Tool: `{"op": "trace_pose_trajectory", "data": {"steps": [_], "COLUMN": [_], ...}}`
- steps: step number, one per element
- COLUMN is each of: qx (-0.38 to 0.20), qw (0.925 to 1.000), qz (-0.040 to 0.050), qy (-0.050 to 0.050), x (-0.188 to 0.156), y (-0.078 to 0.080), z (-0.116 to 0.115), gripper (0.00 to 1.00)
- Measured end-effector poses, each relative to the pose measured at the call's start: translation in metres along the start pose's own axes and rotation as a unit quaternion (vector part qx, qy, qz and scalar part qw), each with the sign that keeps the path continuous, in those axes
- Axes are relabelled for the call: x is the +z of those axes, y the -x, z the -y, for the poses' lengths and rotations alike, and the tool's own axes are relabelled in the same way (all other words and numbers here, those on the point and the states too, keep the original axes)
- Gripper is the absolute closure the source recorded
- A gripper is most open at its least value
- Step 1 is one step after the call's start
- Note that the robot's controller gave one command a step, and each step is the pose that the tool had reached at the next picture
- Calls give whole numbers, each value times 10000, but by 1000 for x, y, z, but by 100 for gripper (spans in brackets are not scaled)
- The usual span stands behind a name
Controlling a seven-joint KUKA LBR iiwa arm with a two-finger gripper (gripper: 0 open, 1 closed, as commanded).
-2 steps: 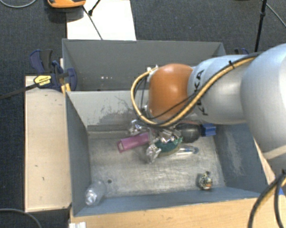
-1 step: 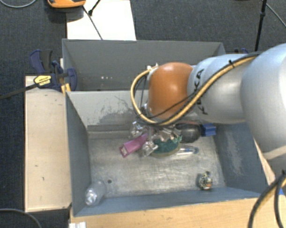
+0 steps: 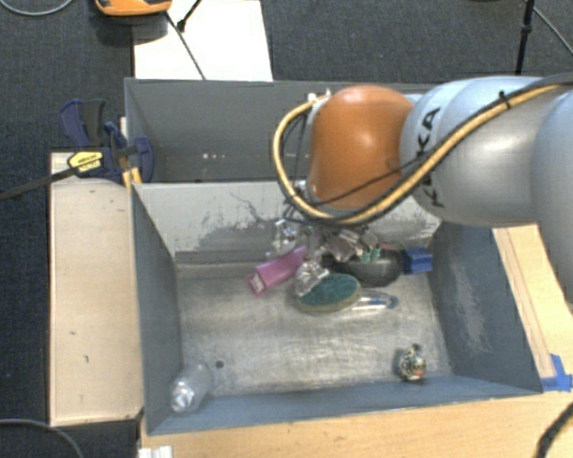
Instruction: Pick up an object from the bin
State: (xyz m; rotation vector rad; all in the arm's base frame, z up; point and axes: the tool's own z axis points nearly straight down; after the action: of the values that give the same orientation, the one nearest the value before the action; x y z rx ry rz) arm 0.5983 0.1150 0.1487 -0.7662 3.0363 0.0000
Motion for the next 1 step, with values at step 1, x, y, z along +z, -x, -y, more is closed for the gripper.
{"op": "trace_pose_trajectory", "data": {"steps": [1], "qx": [34], "qw": [10000], "qz": [-20], "qy": [8], "x": [-19], "y": [1], "z": [0], "gripper": [100]}}
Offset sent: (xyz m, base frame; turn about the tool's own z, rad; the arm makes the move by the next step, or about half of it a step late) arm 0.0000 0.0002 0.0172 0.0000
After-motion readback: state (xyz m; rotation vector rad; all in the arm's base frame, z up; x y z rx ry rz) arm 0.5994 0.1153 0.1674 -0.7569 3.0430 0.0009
